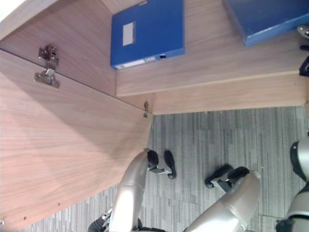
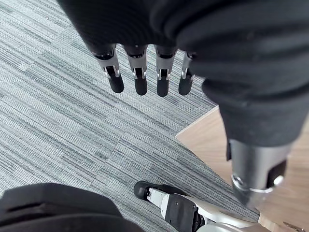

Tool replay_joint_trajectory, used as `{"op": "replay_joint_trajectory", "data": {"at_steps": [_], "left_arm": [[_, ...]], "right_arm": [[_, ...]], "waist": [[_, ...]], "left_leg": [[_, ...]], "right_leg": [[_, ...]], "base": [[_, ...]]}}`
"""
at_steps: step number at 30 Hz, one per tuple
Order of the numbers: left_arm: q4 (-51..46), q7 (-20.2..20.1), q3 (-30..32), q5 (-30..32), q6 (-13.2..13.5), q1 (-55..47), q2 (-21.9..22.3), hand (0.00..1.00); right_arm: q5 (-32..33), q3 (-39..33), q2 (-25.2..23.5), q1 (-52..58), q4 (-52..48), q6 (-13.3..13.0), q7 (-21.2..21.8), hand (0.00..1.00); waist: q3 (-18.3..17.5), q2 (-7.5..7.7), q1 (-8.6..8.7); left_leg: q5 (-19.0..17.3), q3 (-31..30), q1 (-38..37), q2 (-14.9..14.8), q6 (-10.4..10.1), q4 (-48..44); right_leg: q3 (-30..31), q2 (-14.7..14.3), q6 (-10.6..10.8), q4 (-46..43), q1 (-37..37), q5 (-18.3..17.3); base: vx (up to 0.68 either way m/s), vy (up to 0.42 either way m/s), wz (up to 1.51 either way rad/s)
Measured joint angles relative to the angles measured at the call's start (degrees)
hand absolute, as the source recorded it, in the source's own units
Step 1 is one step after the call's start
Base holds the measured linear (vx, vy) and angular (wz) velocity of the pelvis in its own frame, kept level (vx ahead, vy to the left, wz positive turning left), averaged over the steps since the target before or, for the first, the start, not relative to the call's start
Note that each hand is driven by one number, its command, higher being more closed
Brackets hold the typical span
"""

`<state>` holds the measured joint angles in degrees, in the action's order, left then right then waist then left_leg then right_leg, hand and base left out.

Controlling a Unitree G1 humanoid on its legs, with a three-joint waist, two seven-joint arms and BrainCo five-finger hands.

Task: Walk over to the cabinet, pick up the folder, carry it to the office cabinet, place the folder inside the office cabinet, then close the office cabinet door

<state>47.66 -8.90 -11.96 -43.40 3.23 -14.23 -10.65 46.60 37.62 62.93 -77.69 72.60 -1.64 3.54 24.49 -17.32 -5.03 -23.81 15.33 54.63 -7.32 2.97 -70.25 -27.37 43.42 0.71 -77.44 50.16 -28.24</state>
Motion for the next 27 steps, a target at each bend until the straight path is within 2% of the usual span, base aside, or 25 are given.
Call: {"op": "replay_joint_trajectory", "data": {"at_steps": [4, 6, 8, 10, 13, 16, 20, 21, 24, 27], "left_arm": [[0.00, -1.45, -0.40, 0.12, 0.38, 0.00, -1.18, 0.00], [0.00, -1.83, -0.41, 0.12, 0.80, 0.01, -1.73, 0.00], [0.00, -2.03, -0.41, 0.16, 0.94, 0.03, -1.93, 0.00], [-0.01, -2.13, -0.24, 0.36, 1.12, 0.05, -1.92, 0.00], [-0.15, -2.11, 0.49, 0.36, 1.33, 0.11, -1.45, 0.00], [-1.38, -2.10, 1.80, 0.35, 1.54, 0.12, -0.60, 0.00], [-1.71, -2.16, 2.61, 0.30, 1.74, 0.12, -0.54, 0.00], [-1.66, -2.23, 2.64, 0.30, 1.79, 0.11, -0.54, 0.00], [-0.97, -2.87, 2.61, 0.31, 1.78, 0.11, -0.54, 0.00], [0.96, -3.21, 2.10, 0.33, 1.78, 0.11, -0.55, 0.00]], "right_arm": [[-12.46, 5.66, 0.05, -3.42, -1.44, 0.56, 1.70, 0.00], [-18.63, 6.60, -0.36, -4.15, -2.18, 0.36, 0.91, 0.00], [-23.07, 6.49, -0.79, -4.23, -2.75, 0.18, -0.17, 0.00], [-35.10, 5.95, -1.10, -4.82, -3.88, -0.20, -2.45, 0.00], [-45.11, 1.77, -1.43, -4.89, -5.42, 0.06, -3.86, 0.00], [-51.24, -0.06, -1.68, -3.95, -7.01, 0.27, -3.56, 0.00], [-51.54, -0.42, -1.55, -1.31, -10.36, -0.04, -0.78, 0.00], [-47.17, -0.46, -1.16, -1.13, -11.13, -0.07, -0.11, 0.00], [-39.84, -2.20, -0.45, 0.69, -12.81, -0.95, 1.37, 0.00], [-35.77, -1.92, 0.46, 2.21, -16.43, -0.89, 4.40, 0.00]], "waist": [[-0.23, -0.31, -0.38], [-0.41, -0.54, -0.73], [-0.41, -0.54, -0.78], [-0.41, -0.54, -0.76], [-0.39, -0.52, -0.72], [-0.37, -0.49, -0.67], [-0.32, -0.41, -0.50], [-0.31, -0.41, -0.35], [-0.27, -0.35, -0.37], [-0.21, -0.27, 0.03]], "left_leg": [[0.02, 0.71, -0.72, -0.44, -0.26, 0.36], [0.01, 0.84, -0.65, -1.02, -0.47, 0.33], [0.13, 0.80, -0.65, -1.20, -0.70, 0.47], [0.42, 0.79, -0.19, -1.30, -1.07, 0.74], [0.63, 0.74, 0.44, -1.69, -1.17, 0.75], [0.59, 0.96, 0.42, -2.18, -1.23, 0.75], [0.44, 1.04, 0.49, -3.15, -1.47, 0.69], [0.41, 1.08, 0.48, -3.30, -1.52, 0.68], [0.27, 1.11, 0.38, -3.97, -1.77, 0.68], [0.16, 1.16, 0.23, -4.67, -1.98, 0.69]], "right_leg": [[1.20, -0.56, -0.14, 0.00, 0.75, -0.09], [1.34, -1.13, -0.25, 0.05, 1.13, -0.15], [1.35, -1.37, -0.53, 0.04, 1.26, -0.29], [1.37, -1.48, -0.80, 0.03, 1.93, -0.42], [1.36, -1.77, -0.98, 0.03, 2.71, -0.40], [1.38, -2.31, -1.00, 0.24, 2.76, -0.39], [1.35, -3.36, -1.16, 0.69, 2.87, -0.30], [1.36, -3.39, -1.16, 0.73, 2.93, -0.30], [1.34, -4.06, -1.20, 1.05, 2.95, -0.28], [1.34, -4.85, -1.28, 1.41, 2.95, -0.23]], "base": [[0.01, -0.098, -0.10], [0.00, -0.108, -0.12], [0.00, -0.113, -0.06], [0.00, -0.122, 0.00], [0.00, -0.101, -0.03], [0.01, -0.090, -0.07], [0.00, -0.083, -0.11], [0.00, -0.056, -0.05], [0.00, -0.067, -0.10], [0.00, -0.076, -0.10]]}}
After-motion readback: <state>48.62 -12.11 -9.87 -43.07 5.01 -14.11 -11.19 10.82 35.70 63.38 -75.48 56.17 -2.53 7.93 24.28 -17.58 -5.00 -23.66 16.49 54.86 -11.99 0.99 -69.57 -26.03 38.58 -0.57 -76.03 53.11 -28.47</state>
